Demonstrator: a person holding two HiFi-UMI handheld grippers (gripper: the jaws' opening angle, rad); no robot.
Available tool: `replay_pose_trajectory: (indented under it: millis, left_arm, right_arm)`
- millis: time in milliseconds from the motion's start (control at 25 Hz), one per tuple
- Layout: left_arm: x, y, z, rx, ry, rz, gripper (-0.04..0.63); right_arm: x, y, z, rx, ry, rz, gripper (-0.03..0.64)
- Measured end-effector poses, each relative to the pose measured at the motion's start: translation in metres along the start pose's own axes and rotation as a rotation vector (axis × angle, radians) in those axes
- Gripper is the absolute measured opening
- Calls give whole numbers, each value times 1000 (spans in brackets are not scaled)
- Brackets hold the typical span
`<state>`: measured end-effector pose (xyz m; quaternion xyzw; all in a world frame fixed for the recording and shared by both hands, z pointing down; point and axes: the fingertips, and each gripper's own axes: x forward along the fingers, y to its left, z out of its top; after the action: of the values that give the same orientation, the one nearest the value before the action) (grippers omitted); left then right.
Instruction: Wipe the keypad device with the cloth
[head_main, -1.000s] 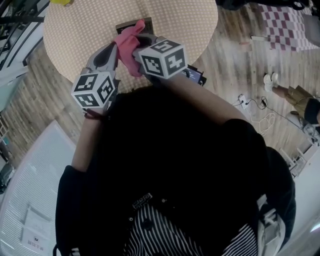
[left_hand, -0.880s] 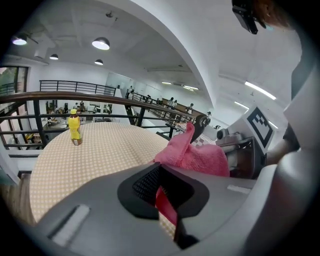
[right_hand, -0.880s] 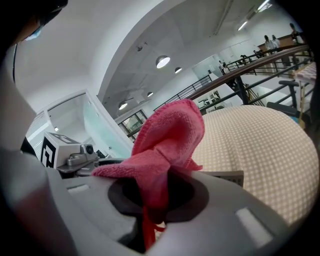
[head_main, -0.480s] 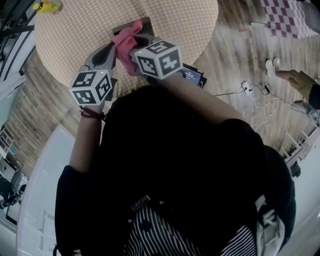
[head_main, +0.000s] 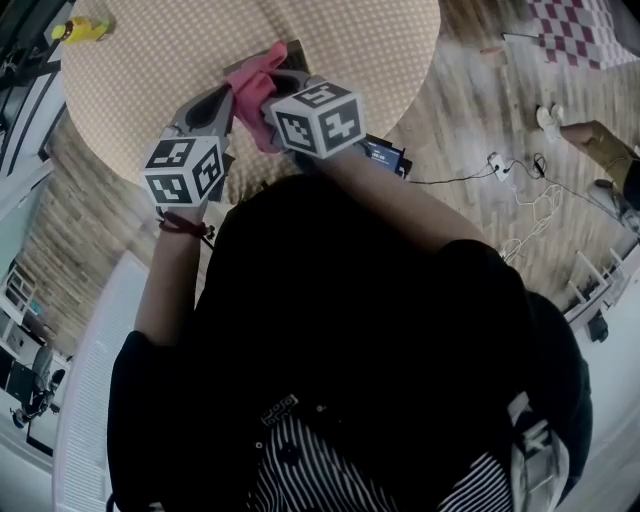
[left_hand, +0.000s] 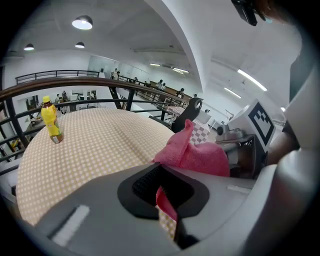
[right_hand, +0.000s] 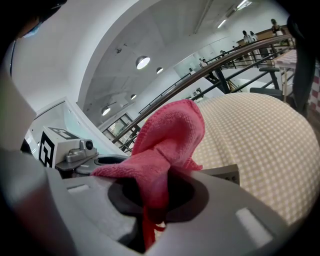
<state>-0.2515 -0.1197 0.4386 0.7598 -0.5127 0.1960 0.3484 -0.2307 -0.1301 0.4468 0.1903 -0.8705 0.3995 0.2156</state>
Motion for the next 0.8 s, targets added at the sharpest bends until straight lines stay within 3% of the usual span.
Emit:
replay_pose_trajectory:
  millis: [520,800]
  left_arm:
    - [35,13,-6,77,123,-95,-2]
    - [51,19,-11,218,222,-133,-2]
  right_arm:
    - [19,-32,-4,45,25,-42,63]
    - [28,-45,-8,74,22,-67,63]
